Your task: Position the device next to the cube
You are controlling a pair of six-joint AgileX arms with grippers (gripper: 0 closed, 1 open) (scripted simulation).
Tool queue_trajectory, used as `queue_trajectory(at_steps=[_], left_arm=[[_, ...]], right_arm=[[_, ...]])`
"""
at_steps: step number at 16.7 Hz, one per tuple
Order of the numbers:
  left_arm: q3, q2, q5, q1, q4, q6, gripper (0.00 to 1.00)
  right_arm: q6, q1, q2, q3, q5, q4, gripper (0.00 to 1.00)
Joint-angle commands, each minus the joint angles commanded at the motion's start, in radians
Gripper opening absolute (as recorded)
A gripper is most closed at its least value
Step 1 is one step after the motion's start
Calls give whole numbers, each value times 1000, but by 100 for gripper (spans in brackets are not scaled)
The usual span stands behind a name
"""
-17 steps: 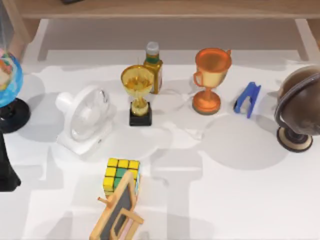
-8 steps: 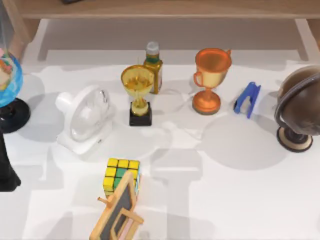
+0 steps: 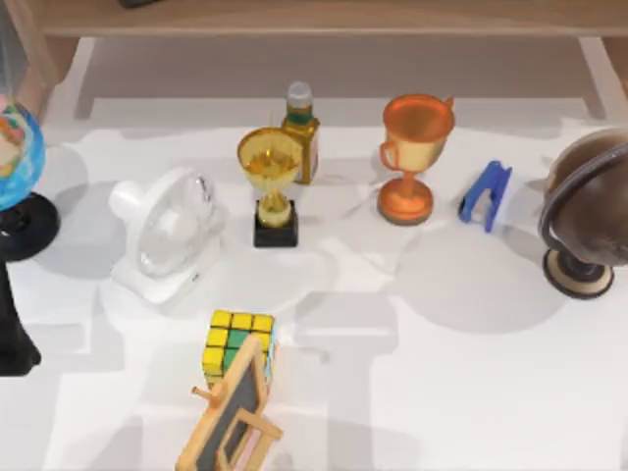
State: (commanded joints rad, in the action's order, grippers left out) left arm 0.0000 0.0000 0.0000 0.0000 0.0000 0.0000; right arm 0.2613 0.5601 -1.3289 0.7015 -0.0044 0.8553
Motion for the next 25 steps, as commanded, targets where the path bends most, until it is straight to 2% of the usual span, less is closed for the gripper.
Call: queue_trajectory(at_steps=[5,13,19,25], left_arm=[[0,0,0,0,0,0,100],[0,0,0,0,0,0,100],[0,0,0,0,0,0,100],[0,0,0,0,0,0,100]], right_arm=[[-123,-185,42,154,11,82,0],[-412,-583,0,482,33,165,0],[-651,-894,-150,689,37,202,0],[-861,-1140,-385,793,32,231,0]])
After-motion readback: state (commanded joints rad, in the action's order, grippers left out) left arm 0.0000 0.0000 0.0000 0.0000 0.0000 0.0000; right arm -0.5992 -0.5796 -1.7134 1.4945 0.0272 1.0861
